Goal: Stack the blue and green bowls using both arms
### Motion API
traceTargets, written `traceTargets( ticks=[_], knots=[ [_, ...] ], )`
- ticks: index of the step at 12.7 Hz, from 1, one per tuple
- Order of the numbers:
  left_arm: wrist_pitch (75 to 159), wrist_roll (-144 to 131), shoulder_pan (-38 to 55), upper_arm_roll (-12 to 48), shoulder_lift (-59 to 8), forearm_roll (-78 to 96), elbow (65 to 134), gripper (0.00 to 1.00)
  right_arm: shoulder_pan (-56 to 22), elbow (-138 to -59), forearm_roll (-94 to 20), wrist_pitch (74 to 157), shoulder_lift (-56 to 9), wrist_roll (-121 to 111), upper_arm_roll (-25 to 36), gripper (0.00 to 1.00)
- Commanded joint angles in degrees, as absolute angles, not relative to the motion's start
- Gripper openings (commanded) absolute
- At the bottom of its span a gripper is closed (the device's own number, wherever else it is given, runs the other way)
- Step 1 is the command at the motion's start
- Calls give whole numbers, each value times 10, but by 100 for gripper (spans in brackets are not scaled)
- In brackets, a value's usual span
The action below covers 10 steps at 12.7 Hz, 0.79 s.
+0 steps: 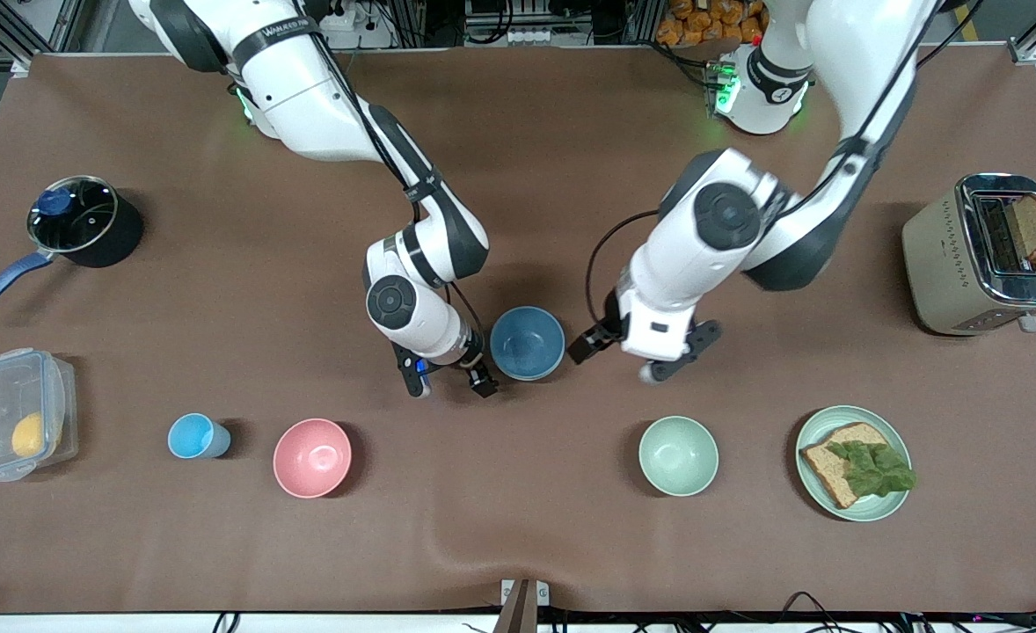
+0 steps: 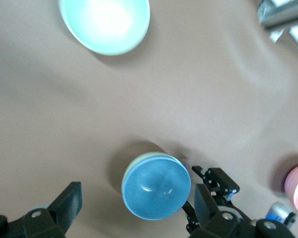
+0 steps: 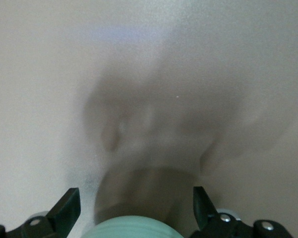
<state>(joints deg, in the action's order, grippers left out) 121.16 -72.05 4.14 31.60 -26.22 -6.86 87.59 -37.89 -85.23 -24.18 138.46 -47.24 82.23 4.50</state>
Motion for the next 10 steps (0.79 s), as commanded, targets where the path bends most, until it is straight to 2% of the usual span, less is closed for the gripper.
traceTargets(
  ticks=[1,5,7,8,10],
  knots=[
    [1108,-693,10,315,-162,-72,899,100,-359,-839,-230,1330,-473,731,44,100],
    [956,-484,-65,313,-66,-67,897,100,-312,-843,-230,1222,-439,535,46,100],
    [932,-348,-115,311,-42,-62,894,100,-289,-847,-229,1169,-418,407,56,100],
    [924,-293,-112,289,-27,-61,897,100,-276,-848,-229,1140,-406,377,59,100],
    [887,-207,-68,196,-17,-38,890,100,-265,-866,-215,1096,-368,309,79,100]
  ],
)
